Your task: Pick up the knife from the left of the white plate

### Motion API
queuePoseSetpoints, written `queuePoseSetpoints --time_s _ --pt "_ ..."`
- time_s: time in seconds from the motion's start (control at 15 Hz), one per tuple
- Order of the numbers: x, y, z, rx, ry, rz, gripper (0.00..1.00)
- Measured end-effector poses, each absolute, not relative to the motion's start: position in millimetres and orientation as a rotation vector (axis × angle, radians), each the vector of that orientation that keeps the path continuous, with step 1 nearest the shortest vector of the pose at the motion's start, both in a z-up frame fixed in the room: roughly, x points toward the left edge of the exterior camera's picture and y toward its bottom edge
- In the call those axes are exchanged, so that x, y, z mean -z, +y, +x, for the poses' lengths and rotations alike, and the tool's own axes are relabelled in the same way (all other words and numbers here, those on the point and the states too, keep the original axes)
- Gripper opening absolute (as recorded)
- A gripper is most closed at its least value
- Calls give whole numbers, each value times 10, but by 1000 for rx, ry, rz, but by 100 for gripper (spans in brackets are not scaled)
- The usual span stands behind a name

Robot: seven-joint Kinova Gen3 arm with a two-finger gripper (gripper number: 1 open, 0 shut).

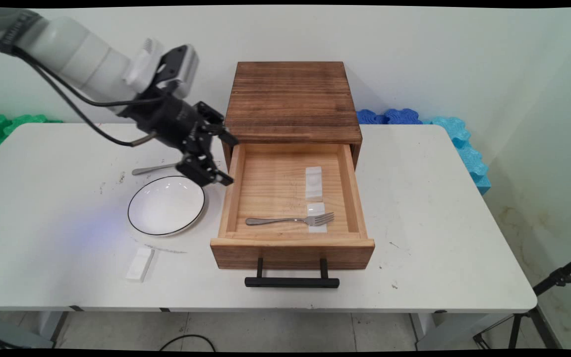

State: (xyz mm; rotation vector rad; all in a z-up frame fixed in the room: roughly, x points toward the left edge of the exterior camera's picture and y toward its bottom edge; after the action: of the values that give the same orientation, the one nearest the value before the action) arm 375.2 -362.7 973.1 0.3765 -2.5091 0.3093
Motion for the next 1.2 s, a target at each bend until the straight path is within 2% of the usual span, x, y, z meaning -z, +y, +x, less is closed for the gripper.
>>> queuePoseSetpoints --time_s 1.2 --pt "-9669 -3419 4874 -242 -2611 492 100"
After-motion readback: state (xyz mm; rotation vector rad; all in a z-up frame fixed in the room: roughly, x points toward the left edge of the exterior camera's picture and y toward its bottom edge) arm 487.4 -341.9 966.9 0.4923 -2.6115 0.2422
